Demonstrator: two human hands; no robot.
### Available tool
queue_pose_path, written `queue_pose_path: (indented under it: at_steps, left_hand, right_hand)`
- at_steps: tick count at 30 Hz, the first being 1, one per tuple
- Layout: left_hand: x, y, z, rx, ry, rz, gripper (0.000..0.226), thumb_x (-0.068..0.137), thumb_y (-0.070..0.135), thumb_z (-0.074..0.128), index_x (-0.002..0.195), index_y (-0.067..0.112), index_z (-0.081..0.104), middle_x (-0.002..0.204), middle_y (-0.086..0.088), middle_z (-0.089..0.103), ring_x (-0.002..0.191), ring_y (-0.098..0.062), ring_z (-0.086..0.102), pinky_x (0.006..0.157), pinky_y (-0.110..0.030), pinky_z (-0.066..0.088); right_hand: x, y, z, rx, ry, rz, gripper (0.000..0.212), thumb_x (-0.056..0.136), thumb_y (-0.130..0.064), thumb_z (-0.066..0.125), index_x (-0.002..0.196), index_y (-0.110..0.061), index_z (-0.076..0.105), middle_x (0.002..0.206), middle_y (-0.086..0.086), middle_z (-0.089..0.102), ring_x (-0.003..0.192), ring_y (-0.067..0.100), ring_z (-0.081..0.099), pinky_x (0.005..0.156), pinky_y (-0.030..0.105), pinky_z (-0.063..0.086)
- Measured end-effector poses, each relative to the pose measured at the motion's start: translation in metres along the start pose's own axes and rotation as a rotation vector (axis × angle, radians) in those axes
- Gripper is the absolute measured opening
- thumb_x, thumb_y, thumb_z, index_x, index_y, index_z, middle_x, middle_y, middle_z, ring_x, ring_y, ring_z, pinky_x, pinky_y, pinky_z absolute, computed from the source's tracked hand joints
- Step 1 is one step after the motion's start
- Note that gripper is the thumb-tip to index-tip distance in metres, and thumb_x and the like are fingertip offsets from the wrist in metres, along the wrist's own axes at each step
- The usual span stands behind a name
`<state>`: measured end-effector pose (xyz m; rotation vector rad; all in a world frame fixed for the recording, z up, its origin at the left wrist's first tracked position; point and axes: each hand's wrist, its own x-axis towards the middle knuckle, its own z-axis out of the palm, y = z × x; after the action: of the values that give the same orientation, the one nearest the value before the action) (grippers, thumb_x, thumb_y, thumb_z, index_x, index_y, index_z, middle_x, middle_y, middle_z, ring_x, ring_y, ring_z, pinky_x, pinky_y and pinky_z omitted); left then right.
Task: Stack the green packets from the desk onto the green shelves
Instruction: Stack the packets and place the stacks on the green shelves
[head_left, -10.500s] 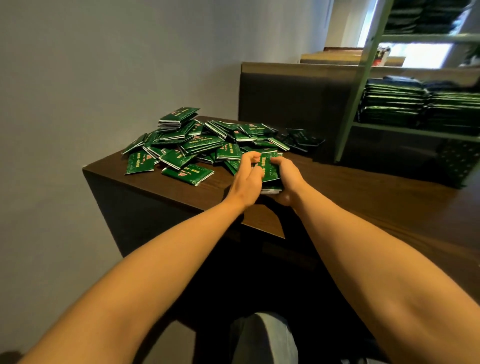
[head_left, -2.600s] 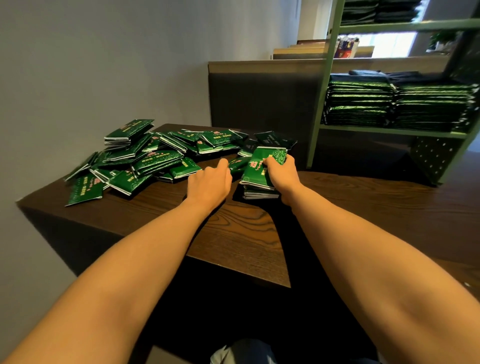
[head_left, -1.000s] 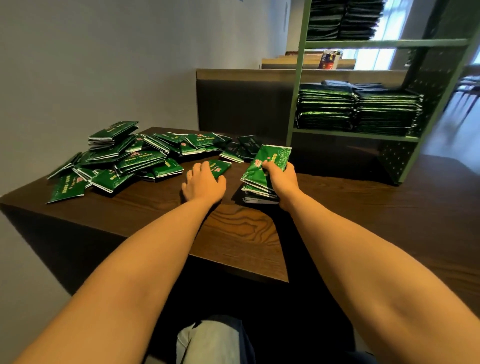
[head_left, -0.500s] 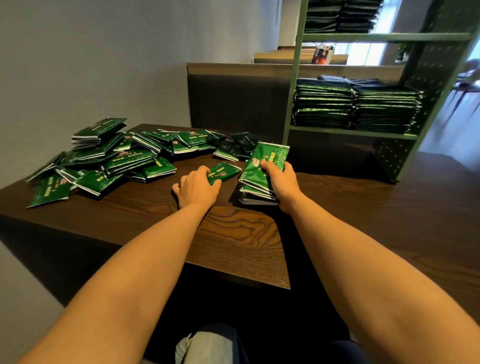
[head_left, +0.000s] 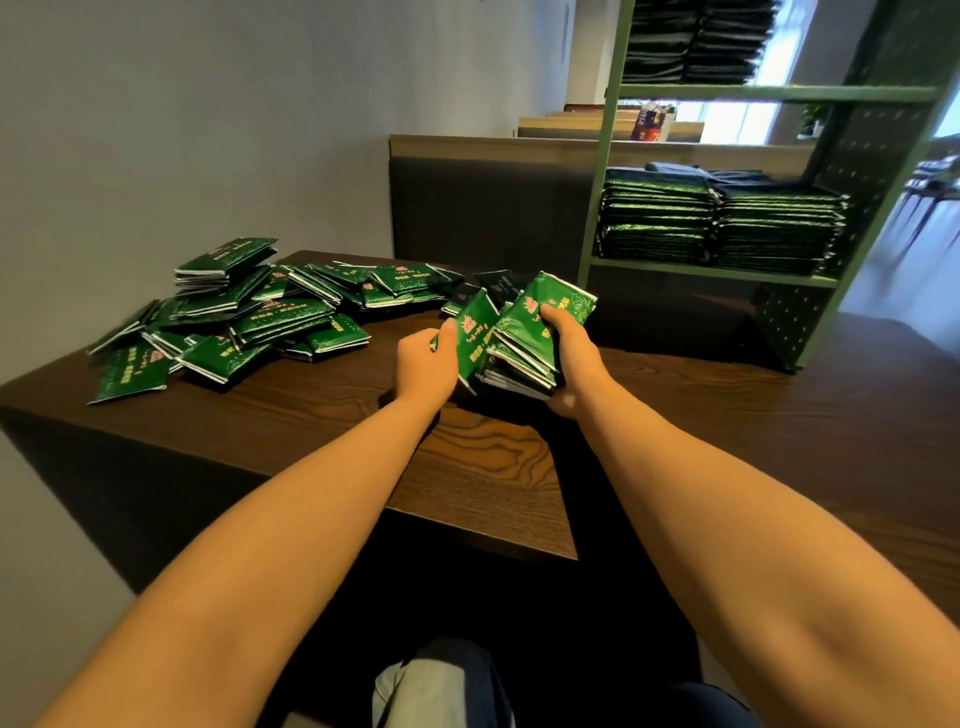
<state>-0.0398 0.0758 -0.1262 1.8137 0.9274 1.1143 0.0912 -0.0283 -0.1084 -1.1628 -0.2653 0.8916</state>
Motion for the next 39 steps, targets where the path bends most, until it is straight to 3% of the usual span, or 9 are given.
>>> queue_pose_path:
  at_steps: [3, 10, 12, 15, 18, 23, 29, 33, 39]
  left_hand:
    - [-0.005, 0.005, 0.001, -0.147, -0.062, -0.164, 0.051, 0.103, 0.028, 0.05, 0.057, 0.015, 0.032, 0.058, -0.002, 0.026, 0.058, -0.017, 0.032, 0.058, -0.029, 0.03]
    - [-0.007, 0.02, -0.019, -0.188, -0.267, -0.405, 0.016, 0.099, 0.038, 0.053, 0.098, 0.024, 0.062, 0.088, -0.001, 0.057, 0.082, -0.023, 0.055, 0.071, -0.035, 0.047]
    - [-0.001, 0.016, -0.024, -0.082, -0.302, -0.314, 0.025, 0.1, 0.038, 0.047, 0.095, 0.017, 0.062, 0.086, -0.009, 0.058, 0.082, -0.035, 0.059, 0.066, -0.035, 0.045]
    - [0.004, 0.009, -0.034, 0.138, -0.324, -0.136, 0.035, 0.102, 0.031, 0.034, 0.079, 0.011, 0.051, 0.078, -0.018, 0.052, 0.075, -0.026, 0.051, 0.064, -0.035, 0.034]
    - [0.009, 0.002, -0.045, 0.358, -0.344, -0.05, 0.042, 0.102, 0.032, 0.03, 0.067, 0.014, 0.045, 0.074, -0.01, 0.054, 0.078, -0.03, 0.052, 0.069, -0.037, 0.036]
    - [0.016, -0.016, -0.066, 0.603, -0.171, 0.04, 0.039, 0.101, 0.049, 0.035, 0.086, 0.021, 0.057, 0.084, -0.003, 0.06, 0.085, -0.031, 0.057, 0.078, -0.04, 0.045]
    - [0.04, -0.044, -0.086, 0.89, -0.077, -0.127, 0.056, 0.096, 0.044, 0.05, 0.146, 0.023, 0.038, 0.142, -0.016, 0.044, 0.131, -0.037, 0.04, 0.1, -0.049, 0.038]
    - [0.04, -0.058, -0.088, 0.982, -0.037, -0.241, 0.066, 0.094, 0.052, 0.046, 0.154, 0.032, 0.023, 0.149, -0.02, 0.035, 0.134, -0.039, 0.033, 0.103, -0.05, 0.031]
    - [0.042, -0.059, -0.088, 0.939, 0.018, -0.263, 0.06, 0.094, 0.051, 0.05, 0.146, 0.022, 0.042, 0.144, -0.017, 0.04, 0.133, -0.037, 0.034, 0.104, -0.05, 0.031]
  right_hand:
    - [-0.007, 0.001, 0.009, 0.069, -0.031, 0.062, 0.068, 0.077, -0.042, 0.081, 0.136, -0.013, 0.063, 0.122, 0.018, 0.074, 0.107, 0.041, 0.073, 0.091, 0.06, 0.058]
    - [-0.016, 0.002, 0.021, 0.243, -0.214, 0.133, 0.043, 0.1, -0.043, 0.058, 0.128, -0.011, 0.067, 0.131, 0.022, 0.069, 0.125, 0.042, 0.064, 0.11, 0.06, 0.046]
    - [-0.016, 0.004, 0.025, 0.24, -0.235, 0.158, 0.047, 0.1, -0.044, 0.057, 0.133, -0.011, 0.065, 0.132, 0.022, 0.068, 0.126, 0.042, 0.062, 0.112, 0.061, 0.044]
    - [-0.014, 0.008, 0.033, 0.231, -0.257, 0.164, 0.048, 0.1, -0.043, 0.058, 0.136, -0.011, 0.063, 0.131, 0.022, 0.069, 0.125, 0.041, 0.064, 0.111, 0.06, 0.045]
    - [-0.012, 0.011, 0.042, 0.169, -0.241, 0.146, 0.046, 0.1, -0.043, 0.057, 0.131, -0.01, 0.065, 0.126, 0.02, 0.071, 0.114, 0.038, 0.069, 0.1, 0.055, 0.053]
    - [0.005, 0.025, 0.057, -0.055, -0.146, 0.068, 0.054, 0.092, -0.043, 0.066, 0.134, -0.009, 0.063, 0.118, 0.016, 0.075, 0.102, 0.033, 0.075, 0.089, 0.045, 0.06]
    - [0.022, 0.033, 0.063, -0.256, -0.06, -0.086, 0.029, 0.093, -0.036, 0.07, 0.112, -0.014, 0.068, 0.101, 0.005, 0.074, 0.088, 0.019, 0.07, 0.076, 0.032, 0.052]
    - [0.028, 0.034, 0.058, -0.253, -0.089, -0.04, 0.034, 0.093, -0.036, 0.071, 0.116, -0.01, 0.068, 0.094, 0.009, 0.078, 0.087, 0.027, 0.076, 0.083, 0.039, 0.06]
    - [0.029, 0.034, 0.057, -0.254, -0.08, -0.032, 0.039, 0.092, -0.039, 0.071, 0.117, -0.01, 0.067, 0.096, 0.011, 0.079, 0.091, 0.03, 0.078, 0.09, 0.046, 0.061]
